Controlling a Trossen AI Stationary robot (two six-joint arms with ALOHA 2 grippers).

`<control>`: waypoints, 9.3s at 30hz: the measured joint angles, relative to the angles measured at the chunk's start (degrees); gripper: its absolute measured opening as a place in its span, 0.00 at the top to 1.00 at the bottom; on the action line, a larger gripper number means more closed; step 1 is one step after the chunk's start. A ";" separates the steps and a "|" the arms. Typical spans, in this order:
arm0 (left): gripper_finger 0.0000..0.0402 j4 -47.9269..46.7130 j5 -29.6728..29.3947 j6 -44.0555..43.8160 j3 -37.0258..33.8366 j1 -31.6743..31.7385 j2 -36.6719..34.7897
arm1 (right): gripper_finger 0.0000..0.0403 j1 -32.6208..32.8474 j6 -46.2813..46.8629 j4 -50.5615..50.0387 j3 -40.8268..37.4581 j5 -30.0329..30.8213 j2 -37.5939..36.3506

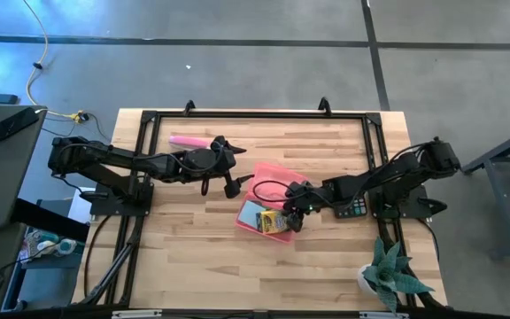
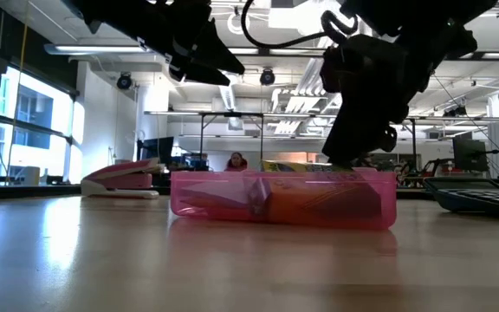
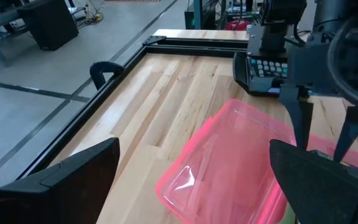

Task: Pack school essentials
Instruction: Put the crayon box into the supply box, then close the supply box

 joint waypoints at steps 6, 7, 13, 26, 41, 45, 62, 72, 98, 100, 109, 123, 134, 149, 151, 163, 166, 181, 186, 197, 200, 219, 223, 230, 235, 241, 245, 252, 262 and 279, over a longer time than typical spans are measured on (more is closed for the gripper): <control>0.00 -0.01 0.02 0.03 0.00 0.01 0.00 | 0.62 1.04 0.26 -0.89 0.00 -0.79 0.29; 0.00 -0.03 0.25 -0.05 0.00 0.01 0.00 | 0.62 1.05 0.25 -0.94 0.00 -0.79 0.29; 0.00 -1.43 5.23 -0.78 0.00 -0.44 0.00 | 0.62 0.91 -0.56 -1.22 0.00 -0.77 -0.12; 0.00 -16.16 1.02 -6.54 0.00 -13.02 0.00 | 0.62 -2.07 -6.22 -14.08 2.43 7.75 -12.07; 0.00 -20.71 -2.25 -19.29 -0.11 -26.48 5.95 | 0.62 -14.76 -7.72 -28.49 2.47 12.65 -25.76; 0.00 -18.58 -3.72 -21.71 -0.11 -28.36 11.08 | 0.62 -19.92 -7.84 -31.26 2.47 11.76 -25.50; 0.00 -17.96 -8.14 -28.62 -0.07 -26.76 21.12 | 0.62 -36.82 -11.83 -29.63 2.50 -5.53 -16.06; 0.00 -18.04 -7.94 -28.52 -0.04 -23.63 21.18 | 0.62 -38.19 -11.59 -19.31 2.49 -11.12 -4.16; 0.00 -11.25 -2.89 -28.61 -0.04 -23.61 21.18 | 0.62 -38.66 -16.81 -17.18 2.49 -26.78 1.04; 0.00 -10.54 -2.52 -28.65 -0.04 -23.61 21.18 | 0.62 -38.66 -17.32 -17.32 2.74 -26.79 1.01; 0.00 -9.34 -1.95 -30.02 -0.04 -23.63 21.18 | 0.62 -37.26 -18.24 -17.88 6.16 -27.18 0.62; 0.00 -9.05 -2.56 -34.41 -0.04 -23.61 21.18 | 0.62 -33.15 -18.28 -23.62 11.85 -26.58 0.62; 0.00 -9.15 -4.77 -36.79 -0.04 -23.66 21.18 | 0.62 -29.73 -19.37 -28.66 17.06 -24.67 0.62; 0.00 -9.13 -5.07 -38.55 -0.04 -23.66 21.18 | 0.62 -23.44 -17.15 -30.38 21.44 -24.92 0.51; 0.00 -9.16 -5.14 -38.71 -0.04 -23.66 21.18 | 0.62 -22.52 -16.29 -30.37 21.48 -24.95 0.46; 0.00 -8.98 -5.78 -39.19 -0.04 -23.63 21.18 | 0.62 -18.49 -10.38 -27.90 21.46 -27.38 0.10; 0.00 -8.95 -7.23 -40.28 -0.04 -23.55 21.18 | 0.62 -17.18 -10.04 -27.01 21.38 -28.00 0.12; 0.00 -8.95 -8.44 -41.58 -0.04 -23.55 21.18 | 0.62 -9.08 -5.77 -25.13 21.16 -18.81 0.60; 0.00 -8.95 -8.37 -41.56 -0.04 -23.57 21.18 | 0.62 -6.63 -4.44 -25.00 21.16 -14.50 0.60; 0.00 -9.42 -9.57 -38.25 -0.04 -24.34 21.18 | 0.62 -2.99 -2.95 -24.96 21.26 -9.51 1.57; 0.01 -9.43 -9.63 -36.89 -0.04 -25.03 20.79 | 0.62 -2.28 -2.95 -24.69 21.27 -8.93 2.73; 0.32 -12.58 -14.48 -25.16 3.54 -26.98 20.42 | 0.62 2.06 -1.17 -26.64 21.27 -8.68 9.45; 0.41 -12.29 -18.00 -20.67 3.54 -26.79 20.42 | 0.62 2.78 -1.02 -27.28 21.27 -8.16 9.45; 0.57 -6.83 -18.69 -11.92 3.52 -25.21 20.42 | 0.62 2.92 -1.01 -27.28 21.27 -8.05 9.45; 0.67 -2.21 -18.21 -7.08 3.52 -23.87 20.42 | 0.62 2.92 -1.01 -27.28 21.27 -8.00 9.45; 0.79 -1.63 -11.23 -8.54 3.52 -20.23 21.06 | 0.62 2.92 -0.99 -27.28 21.27 -8.00 9.45; 0.86 -1.28 -5.40 -9.03 3.60 -18.34 21.83 | 0.62 2.92 -0.98 -27.33 21.27 -8.00 9.45; 0.96 -2.16 -3.76 -12.10 3.65 -16.99 22.82 | 0.62 2.92 1.44 -30.85 21.27 -8.84 9.43; 0.99 -1.00 -2.23 -16.52 3.80 -17.23 25.29 | 0.62 2.74 4.98 -36.00 21.49 -8.46 9.87; 1.00 -0.52 -0.46 -21.63 3.61 -19.96 25.12 | 0.62 0.49 2.83 -37.76 21.48 -6.70 10.90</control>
